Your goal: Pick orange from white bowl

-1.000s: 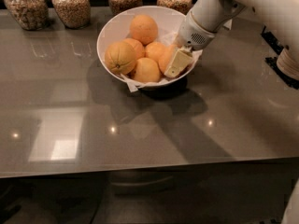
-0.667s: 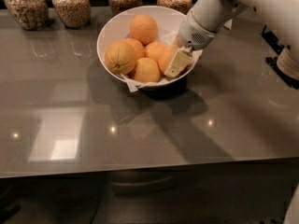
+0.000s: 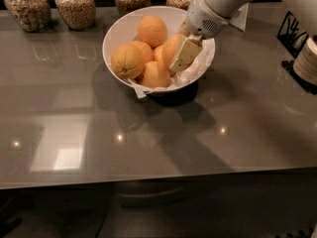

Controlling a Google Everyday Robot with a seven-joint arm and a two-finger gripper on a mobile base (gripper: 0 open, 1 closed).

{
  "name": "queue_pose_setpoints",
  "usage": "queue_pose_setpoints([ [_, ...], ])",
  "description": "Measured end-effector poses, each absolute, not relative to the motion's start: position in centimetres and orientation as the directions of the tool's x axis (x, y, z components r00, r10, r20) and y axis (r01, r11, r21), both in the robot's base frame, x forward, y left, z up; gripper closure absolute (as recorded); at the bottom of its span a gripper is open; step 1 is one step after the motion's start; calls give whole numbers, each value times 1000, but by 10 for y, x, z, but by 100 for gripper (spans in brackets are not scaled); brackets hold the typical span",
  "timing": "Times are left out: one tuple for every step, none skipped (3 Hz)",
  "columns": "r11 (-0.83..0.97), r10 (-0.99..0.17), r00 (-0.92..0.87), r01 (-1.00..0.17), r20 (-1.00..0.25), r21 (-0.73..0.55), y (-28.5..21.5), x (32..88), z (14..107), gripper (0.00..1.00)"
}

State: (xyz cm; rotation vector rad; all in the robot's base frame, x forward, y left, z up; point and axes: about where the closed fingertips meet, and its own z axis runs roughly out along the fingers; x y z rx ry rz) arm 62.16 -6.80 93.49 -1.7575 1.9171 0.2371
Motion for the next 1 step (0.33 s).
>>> queue_pose_setpoints([
  [124,-868,32,-952,-495,-278,-68,614,974,100],
])
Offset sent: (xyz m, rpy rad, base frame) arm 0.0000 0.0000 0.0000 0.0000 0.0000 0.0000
